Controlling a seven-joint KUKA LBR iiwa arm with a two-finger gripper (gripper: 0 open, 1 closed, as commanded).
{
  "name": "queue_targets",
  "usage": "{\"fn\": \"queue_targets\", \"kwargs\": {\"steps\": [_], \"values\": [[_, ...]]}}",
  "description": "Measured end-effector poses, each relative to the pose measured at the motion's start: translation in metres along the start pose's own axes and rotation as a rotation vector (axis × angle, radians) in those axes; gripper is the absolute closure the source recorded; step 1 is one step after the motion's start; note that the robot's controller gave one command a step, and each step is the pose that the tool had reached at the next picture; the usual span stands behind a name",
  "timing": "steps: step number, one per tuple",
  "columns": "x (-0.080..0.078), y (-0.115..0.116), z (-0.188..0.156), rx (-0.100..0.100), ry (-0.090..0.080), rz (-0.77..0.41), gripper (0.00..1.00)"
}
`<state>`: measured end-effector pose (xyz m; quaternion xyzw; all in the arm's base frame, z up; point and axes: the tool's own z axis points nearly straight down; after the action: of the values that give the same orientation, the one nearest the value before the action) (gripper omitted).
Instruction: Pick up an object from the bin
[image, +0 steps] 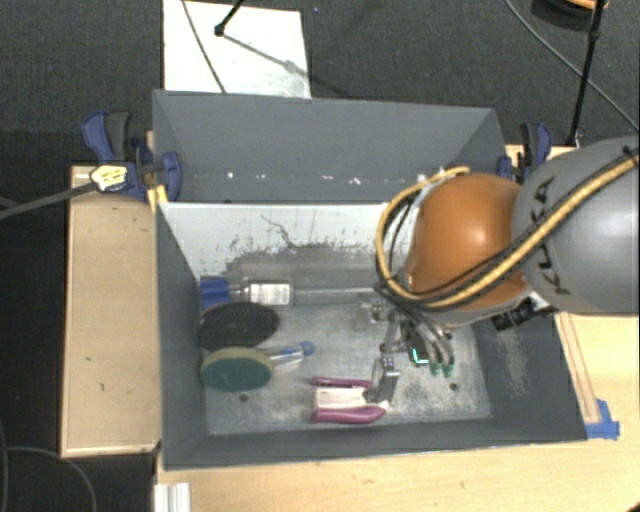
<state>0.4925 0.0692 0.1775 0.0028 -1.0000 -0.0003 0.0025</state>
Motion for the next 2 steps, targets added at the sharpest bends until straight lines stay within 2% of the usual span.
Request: {"fn": "queue_targets", "kwargs": {"steps": [1,2], "values": [[0.003,0.108,0.067,-0.003,-0.001,-0.003,0.0],[-0.049,0.143,0.106,0.004,-0.008,-0.057,0.0]]}}
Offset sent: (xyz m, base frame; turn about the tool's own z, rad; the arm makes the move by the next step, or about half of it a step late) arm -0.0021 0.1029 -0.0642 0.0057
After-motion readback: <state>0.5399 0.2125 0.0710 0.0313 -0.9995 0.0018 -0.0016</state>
